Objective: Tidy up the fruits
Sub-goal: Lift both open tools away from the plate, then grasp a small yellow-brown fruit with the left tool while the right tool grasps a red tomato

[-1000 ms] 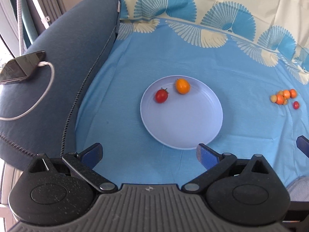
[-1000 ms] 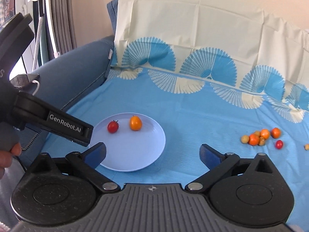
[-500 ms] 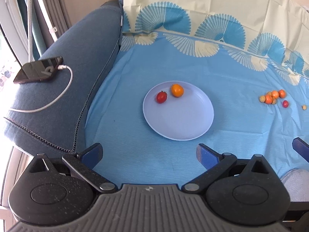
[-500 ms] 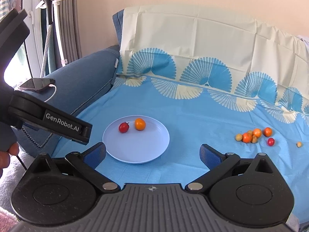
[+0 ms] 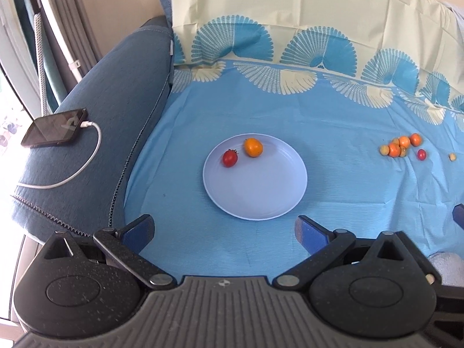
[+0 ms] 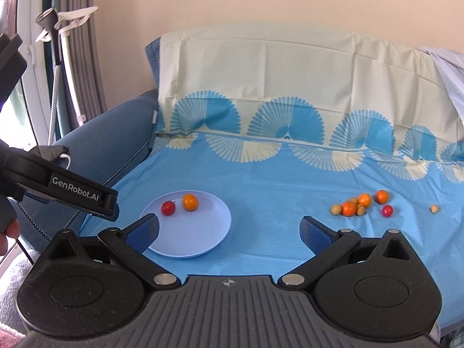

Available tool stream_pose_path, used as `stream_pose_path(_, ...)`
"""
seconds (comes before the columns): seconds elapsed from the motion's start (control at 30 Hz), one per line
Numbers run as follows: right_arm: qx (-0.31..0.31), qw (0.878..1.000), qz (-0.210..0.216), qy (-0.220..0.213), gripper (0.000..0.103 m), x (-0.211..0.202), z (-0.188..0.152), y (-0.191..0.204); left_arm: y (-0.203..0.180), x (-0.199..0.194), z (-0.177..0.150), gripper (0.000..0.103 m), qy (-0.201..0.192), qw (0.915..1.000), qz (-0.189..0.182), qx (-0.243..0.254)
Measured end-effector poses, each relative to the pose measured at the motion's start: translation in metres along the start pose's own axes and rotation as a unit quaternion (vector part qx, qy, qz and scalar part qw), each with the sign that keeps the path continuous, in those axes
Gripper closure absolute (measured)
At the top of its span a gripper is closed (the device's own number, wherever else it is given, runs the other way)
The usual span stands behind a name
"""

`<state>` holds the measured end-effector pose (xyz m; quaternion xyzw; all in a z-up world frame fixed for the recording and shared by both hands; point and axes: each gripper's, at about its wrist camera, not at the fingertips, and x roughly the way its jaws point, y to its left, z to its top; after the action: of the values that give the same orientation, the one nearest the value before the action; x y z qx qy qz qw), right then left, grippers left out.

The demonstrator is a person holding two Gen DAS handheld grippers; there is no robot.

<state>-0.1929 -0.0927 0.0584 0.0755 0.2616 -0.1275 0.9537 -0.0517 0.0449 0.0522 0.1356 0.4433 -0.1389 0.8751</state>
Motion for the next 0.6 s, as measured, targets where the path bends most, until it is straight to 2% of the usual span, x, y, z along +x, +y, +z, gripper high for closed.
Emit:
stream_pose_path(0.17,0.023,0.999,-0.022,-0.010,0.001,-0.001,0.002,-0.023,-0.021,0.002,0.008,0.000,-0.002,0.9998,-0.005,0.019)
stream_pose_path(0.27,0.038,0.998,-0.050,-0.015,0.001,0.001,0.003,-0.046,-0.040,0.007,0.017,0.000,-0.004,0.9994,-0.019,0.029)
stream_pose_path(0.47,0.085,0.987,-0.131,-0.028,0.001,0.010,-0.001,-0.117,-0.101,0.030,0.043,0.000,-0.013,0.9970,-0.041,0.064)
stream_pose_path(0.6,0.123,0.976,-0.179,-0.019,0.001,0.025,-0.008,-0.173,-0.152,0.058,0.063,0.000,-0.014,0.9943,-0.063,0.085)
